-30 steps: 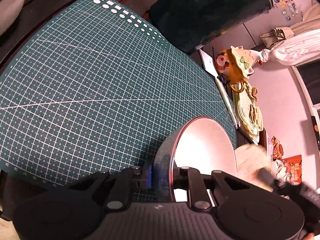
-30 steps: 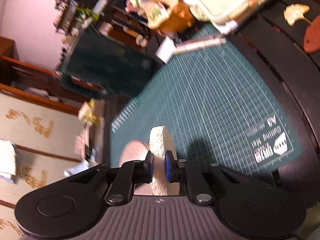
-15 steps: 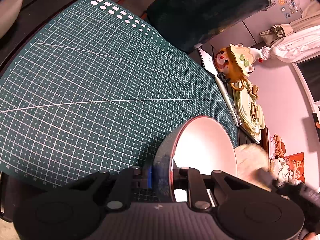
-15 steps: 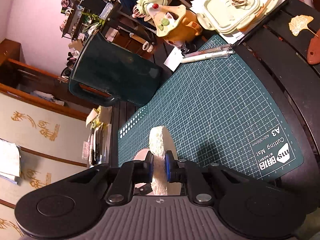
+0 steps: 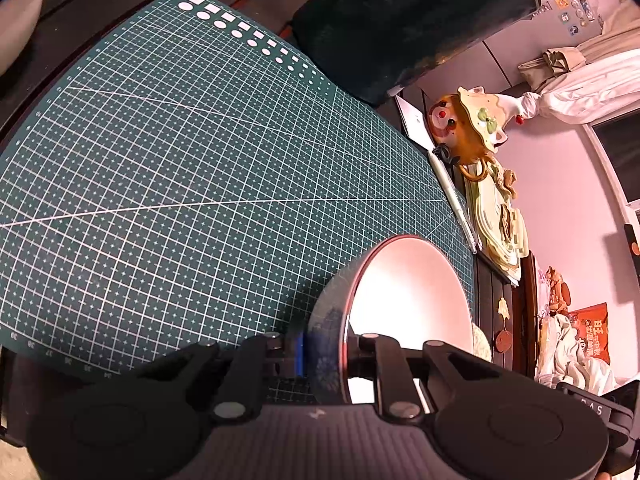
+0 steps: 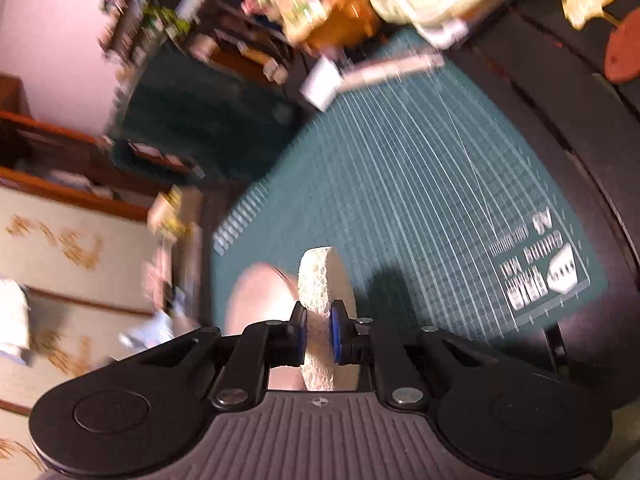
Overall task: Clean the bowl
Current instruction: 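Wipe the sponge around the bowl's outer wall with the right gripper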
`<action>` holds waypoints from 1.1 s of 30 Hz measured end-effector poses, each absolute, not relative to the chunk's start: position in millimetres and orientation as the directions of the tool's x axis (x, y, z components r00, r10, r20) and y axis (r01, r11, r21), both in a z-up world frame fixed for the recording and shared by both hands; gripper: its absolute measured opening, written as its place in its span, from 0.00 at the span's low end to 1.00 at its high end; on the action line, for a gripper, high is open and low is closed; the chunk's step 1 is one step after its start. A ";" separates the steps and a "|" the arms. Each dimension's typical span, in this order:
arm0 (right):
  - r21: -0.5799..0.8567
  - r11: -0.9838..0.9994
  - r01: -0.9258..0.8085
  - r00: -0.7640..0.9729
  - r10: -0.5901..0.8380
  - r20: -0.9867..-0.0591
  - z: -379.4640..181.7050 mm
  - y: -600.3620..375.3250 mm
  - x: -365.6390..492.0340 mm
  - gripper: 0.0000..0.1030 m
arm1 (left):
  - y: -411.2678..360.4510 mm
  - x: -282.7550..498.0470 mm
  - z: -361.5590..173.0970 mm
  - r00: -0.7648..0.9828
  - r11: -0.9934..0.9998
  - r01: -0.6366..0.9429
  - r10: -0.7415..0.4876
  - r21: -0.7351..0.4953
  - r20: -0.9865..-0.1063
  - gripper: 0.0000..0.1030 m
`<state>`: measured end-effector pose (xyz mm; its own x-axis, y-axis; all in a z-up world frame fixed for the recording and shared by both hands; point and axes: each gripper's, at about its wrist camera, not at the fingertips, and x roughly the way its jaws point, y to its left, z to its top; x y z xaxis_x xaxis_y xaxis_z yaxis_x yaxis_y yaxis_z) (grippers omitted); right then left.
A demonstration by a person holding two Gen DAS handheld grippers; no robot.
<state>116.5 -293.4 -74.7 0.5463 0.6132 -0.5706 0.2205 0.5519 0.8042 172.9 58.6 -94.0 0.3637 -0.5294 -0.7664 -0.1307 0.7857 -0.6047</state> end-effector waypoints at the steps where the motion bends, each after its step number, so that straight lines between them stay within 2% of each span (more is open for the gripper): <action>1: 0.803 0.553 0.222 0.543 0.614 -0.573 -75.7 -293.1 116.5 0.11 | 58.3 173.0 -93.9 0.363 0.786 -0.130 -0.529 -0.604 -0.767 0.16; 8: 0.794 0.561 0.236 0.520 0.617 -0.591 -82.2 -290.8 116.1 0.11 | 57.1 173.5 -93.6 0.361 0.787 -0.130 -0.529 -0.603 -0.768 0.16; 10: 0.766 0.593 0.248 0.464 0.621 -0.631 -89.9 -283.9 119.0 0.11 | 56.6 173.7 -93.6 0.362 0.787 -0.130 -0.529 -0.604 -0.767 0.16; 17: 0.824 0.524 0.217 0.568 0.619 -0.543 -71.1 -301.8 117.1 0.11 | 56.7 170.6 -94.4 0.364 0.786 -0.131 -0.529 -0.604 -0.767 0.16; 21: 0.762 0.596 0.253 0.464 0.616 -0.636 -93.5 -281.6 118.8 0.11 | 56.8 172.0 -93.4 0.364 0.783 -0.134 -0.531 -0.608 -0.765 0.16; 29: 0.820 0.521 0.238 0.562 0.614 -0.554 -76.0 -298.9 117.6 0.11 | 57.0 170.8 -93.5 0.363 0.785 -0.132 -0.530 -0.605 -0.766 0.16; 32: 0.777 0.572 0.263 0.481 0.620 -0.620 -91.3 -287.3 118.4 0.11 | 57.1 170.4 -93.9 0.364 0.783 -0.134 -0.531 -0.607 -0.765 0.16; 33: 0.780 0.567 0.266 0.482 0.623 -0.616 -91.0 -287.8 118.4 0.11 | 57.1 170.2 -93.9 0.365 0.783 -0.134 -0.530 -0.607 -0.765 0.16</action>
